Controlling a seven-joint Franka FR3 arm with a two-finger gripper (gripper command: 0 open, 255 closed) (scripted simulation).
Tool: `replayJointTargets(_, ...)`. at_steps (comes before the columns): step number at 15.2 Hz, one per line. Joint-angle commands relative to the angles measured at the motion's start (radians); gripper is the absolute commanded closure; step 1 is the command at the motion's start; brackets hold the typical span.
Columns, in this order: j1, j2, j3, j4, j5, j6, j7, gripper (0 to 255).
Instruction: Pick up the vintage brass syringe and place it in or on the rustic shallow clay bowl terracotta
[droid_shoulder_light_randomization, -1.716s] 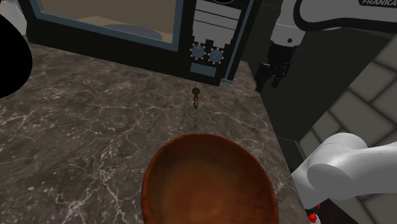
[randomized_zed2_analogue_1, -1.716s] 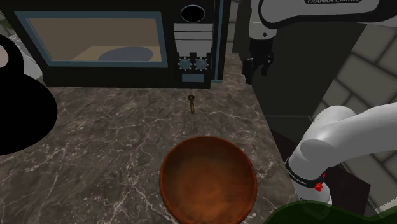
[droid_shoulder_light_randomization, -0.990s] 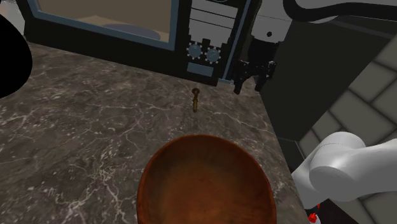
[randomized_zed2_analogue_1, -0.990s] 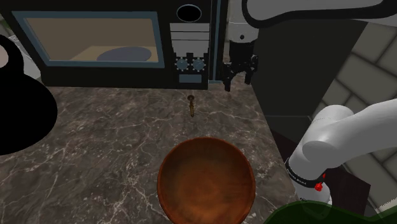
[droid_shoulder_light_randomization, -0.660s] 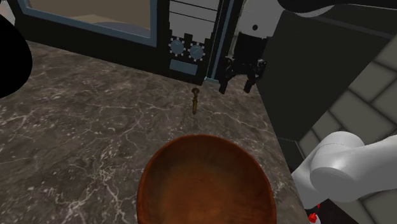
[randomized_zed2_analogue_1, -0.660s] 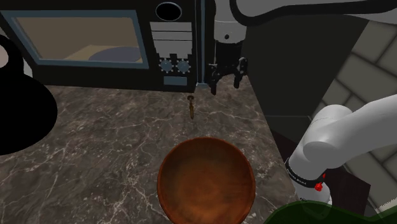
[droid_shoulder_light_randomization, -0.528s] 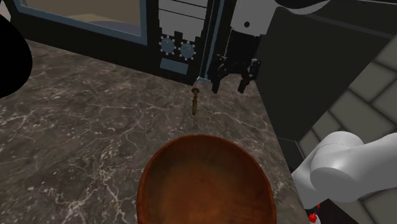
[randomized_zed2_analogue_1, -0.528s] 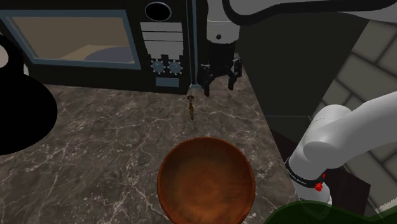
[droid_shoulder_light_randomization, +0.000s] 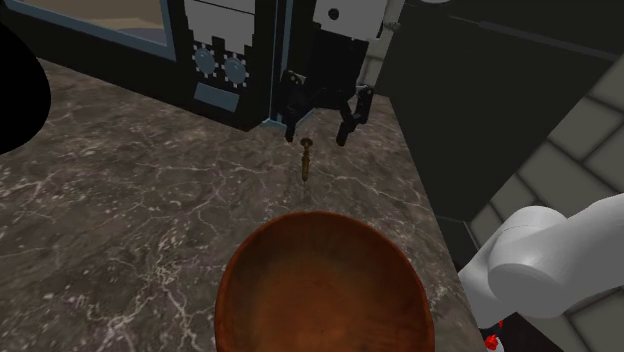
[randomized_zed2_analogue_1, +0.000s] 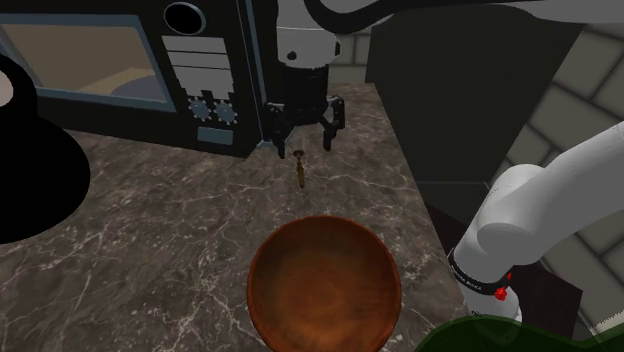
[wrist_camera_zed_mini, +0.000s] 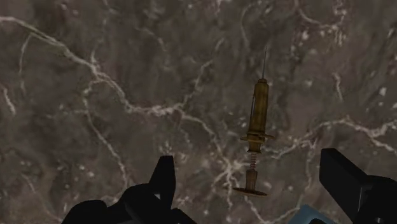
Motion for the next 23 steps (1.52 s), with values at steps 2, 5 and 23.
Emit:
replayJointTargets(2,0.000,0.013,0.013,-0.023,0.006,0.043,0.012,0)
replayJointTargets(5,0.003,0.011,0.021,-0.064,0.012,0.082,0.010,0)
replayJointTargets(23,0.005,0.010,0.025,-0.085,0.015,0.102,0.009,255)
